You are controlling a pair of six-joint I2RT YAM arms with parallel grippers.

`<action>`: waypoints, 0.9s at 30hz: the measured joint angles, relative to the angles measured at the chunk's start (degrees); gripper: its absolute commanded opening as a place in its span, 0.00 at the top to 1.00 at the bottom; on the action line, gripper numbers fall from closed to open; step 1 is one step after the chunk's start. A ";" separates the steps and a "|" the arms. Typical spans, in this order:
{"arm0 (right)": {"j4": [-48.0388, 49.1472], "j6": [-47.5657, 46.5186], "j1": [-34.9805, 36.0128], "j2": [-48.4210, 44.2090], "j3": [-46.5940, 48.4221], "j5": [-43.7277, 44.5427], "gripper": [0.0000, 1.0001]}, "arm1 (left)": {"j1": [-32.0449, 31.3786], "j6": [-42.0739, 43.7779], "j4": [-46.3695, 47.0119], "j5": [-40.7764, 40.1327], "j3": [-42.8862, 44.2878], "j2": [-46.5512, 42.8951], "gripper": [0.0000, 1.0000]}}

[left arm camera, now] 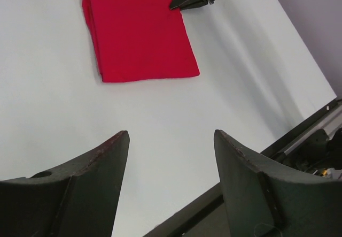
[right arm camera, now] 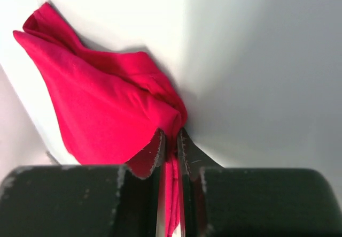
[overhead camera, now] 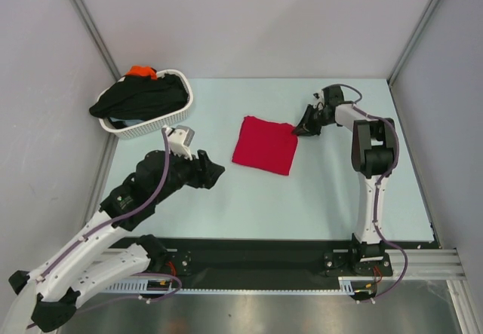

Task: Fold and stack the t-shirts
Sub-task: Neatly place the folded tshirt to the corner

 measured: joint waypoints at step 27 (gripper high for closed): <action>-7.48 19.39 -29.51 -58.90 -50.58 47.15 1.00 | 0.11 -11.26 -2.27 10.73 -3.80 -8.85 0.39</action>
